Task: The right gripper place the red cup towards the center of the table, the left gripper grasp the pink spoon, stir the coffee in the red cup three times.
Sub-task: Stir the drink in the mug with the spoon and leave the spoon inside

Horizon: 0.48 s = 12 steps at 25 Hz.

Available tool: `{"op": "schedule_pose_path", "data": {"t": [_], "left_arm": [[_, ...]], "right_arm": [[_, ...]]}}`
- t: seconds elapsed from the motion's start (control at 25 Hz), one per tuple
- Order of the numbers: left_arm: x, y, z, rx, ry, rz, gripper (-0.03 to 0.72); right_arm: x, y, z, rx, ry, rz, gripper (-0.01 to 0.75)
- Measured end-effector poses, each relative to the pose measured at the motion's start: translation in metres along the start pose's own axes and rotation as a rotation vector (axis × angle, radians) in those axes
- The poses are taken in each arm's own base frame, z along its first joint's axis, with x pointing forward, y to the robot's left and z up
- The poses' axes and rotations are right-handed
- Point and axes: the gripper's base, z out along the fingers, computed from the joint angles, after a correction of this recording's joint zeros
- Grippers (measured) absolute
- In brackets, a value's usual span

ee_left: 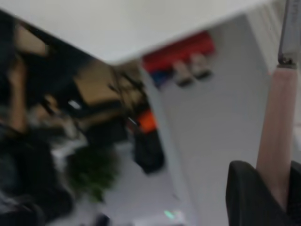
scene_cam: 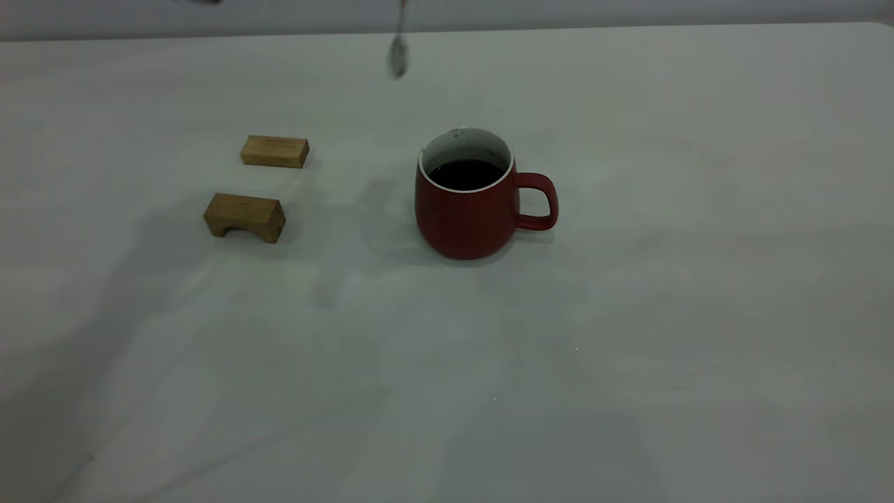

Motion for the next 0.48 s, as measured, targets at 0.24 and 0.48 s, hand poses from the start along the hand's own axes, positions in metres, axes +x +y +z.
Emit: {"op": "schedule_pose_path", "data": {"t": [0.24, 0.48], "left_arm": [[-0.021, 0.0, 0.025, 0.022, 0.085, -0.186, 0.175], [-0.056, 0.006, 0.051, 0.037, 0.119, -0.325, 0.175]], "right_arm": [[0.0, 0.0, 0.0, 0.0, 0.0, 0.0, 0.583], [0.0, 0.0, 0.0, 0.0, 0.0, 0.0, 0.583]]}}
